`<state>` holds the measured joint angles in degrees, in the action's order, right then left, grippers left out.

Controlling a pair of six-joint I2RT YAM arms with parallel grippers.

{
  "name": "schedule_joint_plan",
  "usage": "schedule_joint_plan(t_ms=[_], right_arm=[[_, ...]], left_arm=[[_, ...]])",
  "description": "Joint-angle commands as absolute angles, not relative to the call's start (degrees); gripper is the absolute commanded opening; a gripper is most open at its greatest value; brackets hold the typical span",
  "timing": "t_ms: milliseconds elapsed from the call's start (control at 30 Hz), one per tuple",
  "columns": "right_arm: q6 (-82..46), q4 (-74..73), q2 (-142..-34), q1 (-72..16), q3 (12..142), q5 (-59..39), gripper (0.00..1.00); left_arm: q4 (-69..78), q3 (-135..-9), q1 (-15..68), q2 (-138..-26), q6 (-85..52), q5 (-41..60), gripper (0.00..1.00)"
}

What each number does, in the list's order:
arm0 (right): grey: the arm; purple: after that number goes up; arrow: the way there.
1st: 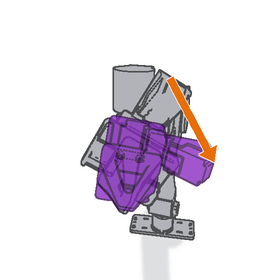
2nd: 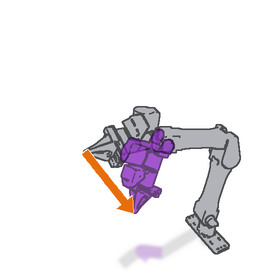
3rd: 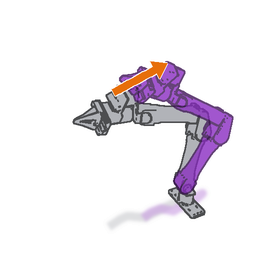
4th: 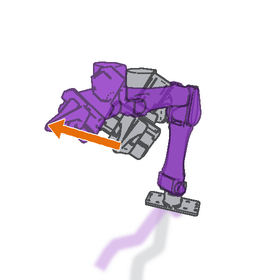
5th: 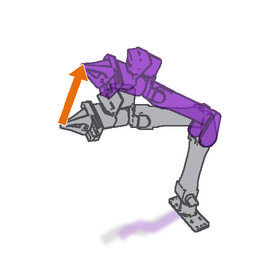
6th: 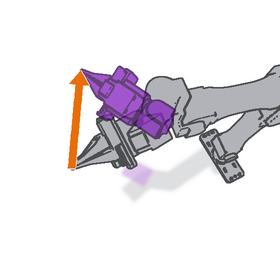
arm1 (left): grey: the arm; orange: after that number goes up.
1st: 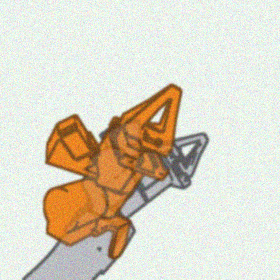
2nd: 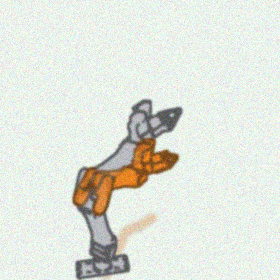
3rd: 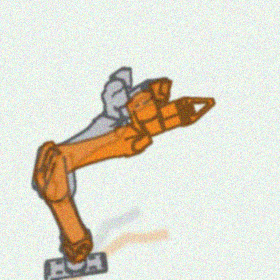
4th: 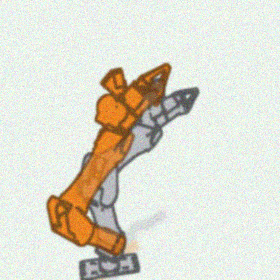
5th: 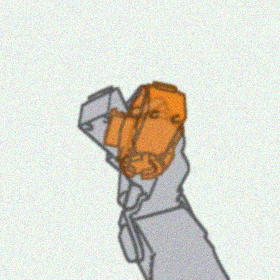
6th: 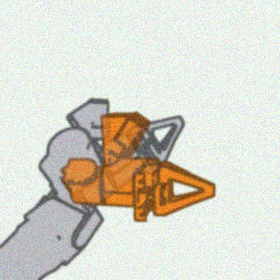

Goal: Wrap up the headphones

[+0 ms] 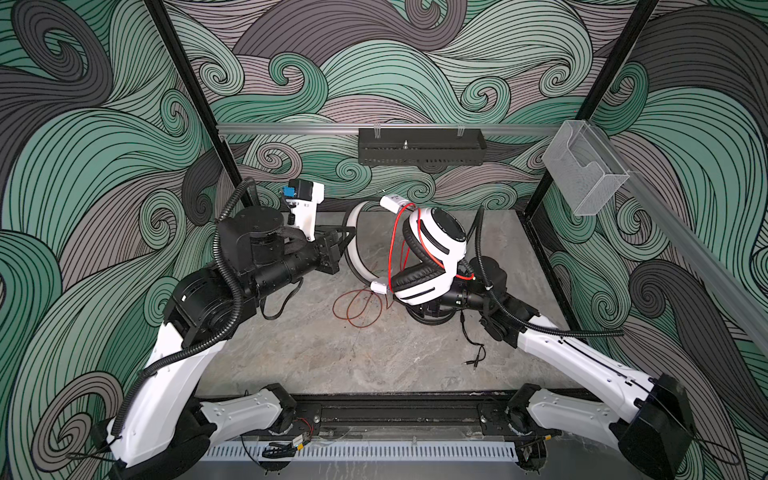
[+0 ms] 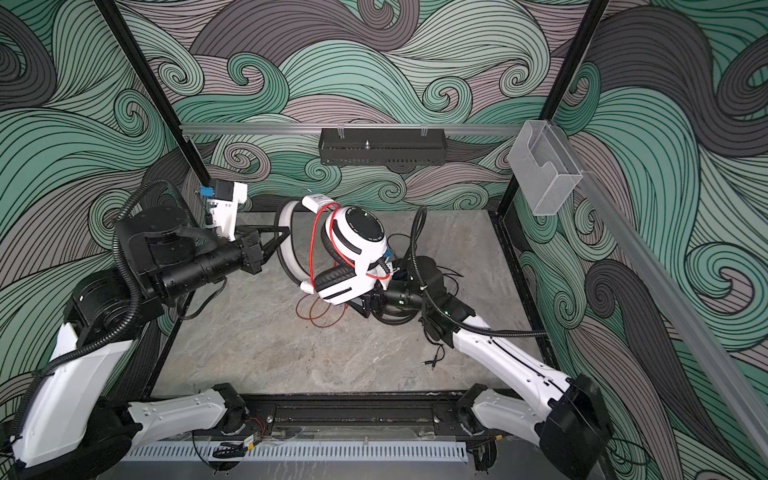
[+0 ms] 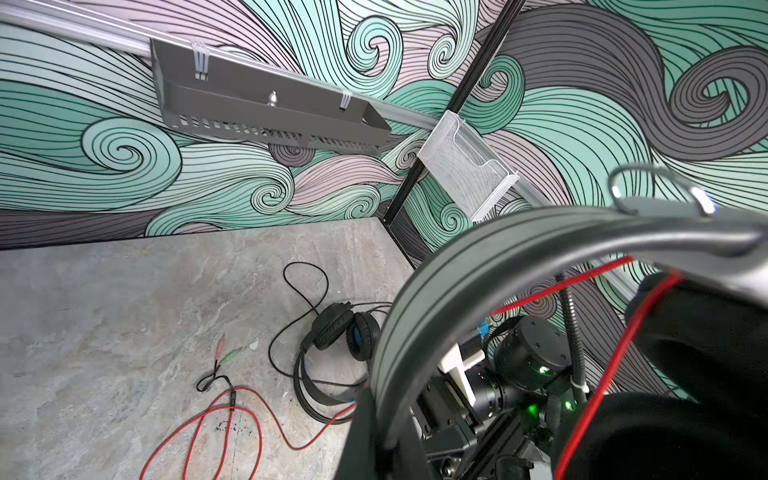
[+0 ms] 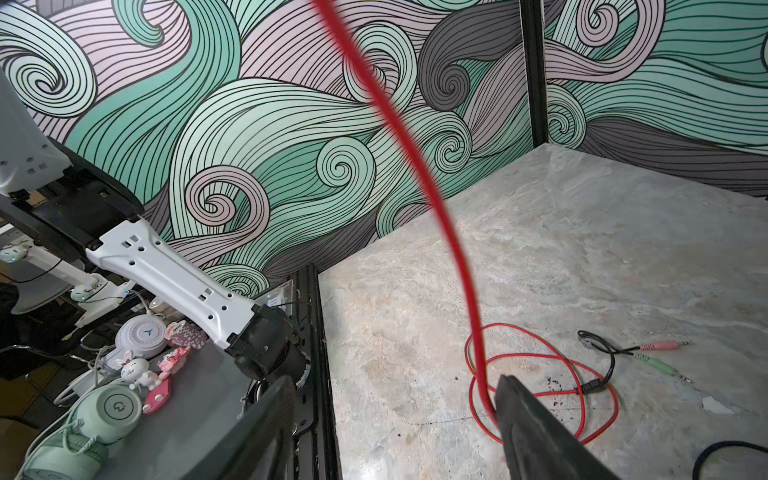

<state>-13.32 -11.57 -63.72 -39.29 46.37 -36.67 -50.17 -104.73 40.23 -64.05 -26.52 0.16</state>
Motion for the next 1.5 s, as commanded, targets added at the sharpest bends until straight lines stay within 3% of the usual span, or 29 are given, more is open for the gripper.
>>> schedule_joint_plan(t_ms=[0,300,667,833,1000,1300,1467], right_arm=[[-14.0,-12.8,-62.4,-39.2,46.6,-38.4,0.78],[-19.8,-21.6,-66.7,-38.1,47.0,-36.8,0.79],[-18.9,-22.3,-74.1,-38.2,50.4,-39.7,0.78],[-19.5,-24.2,-77.1,-38.3,49.5,-40.8,0.7],[-20.8,-26.9,-79.4,-38.2,47.8,-41.7,0.52],[-22.8,-31.3,-84.8,-38.3,49.1,-41.6,0.55],[-24.3,-34.2,-88.6,-38.3,49.7,-41.8,0.46]], left_arm=[[-48.1,-107.9,39.9,-63.7,-28.0,-1.5,0.0],[-46.1,-106.3,39.9,-63.7,-30.0,-0.8,0.0],[-45.7,-106.4,39.3,-63.7,-30.8,0.0,0.0],[-45.1,-108.0,38.4,-64.5,-32.0,-1.5,0.0],[-42.8,-108.7,37.4,-65.3,-33.9,-3.0,0.0],[-41.0,-108.3,35.5,-65.9,-35.9,-1.2,0.0],[-39.4,-107.2,33.7,-65.2,-38.0,0.0,0.0]])
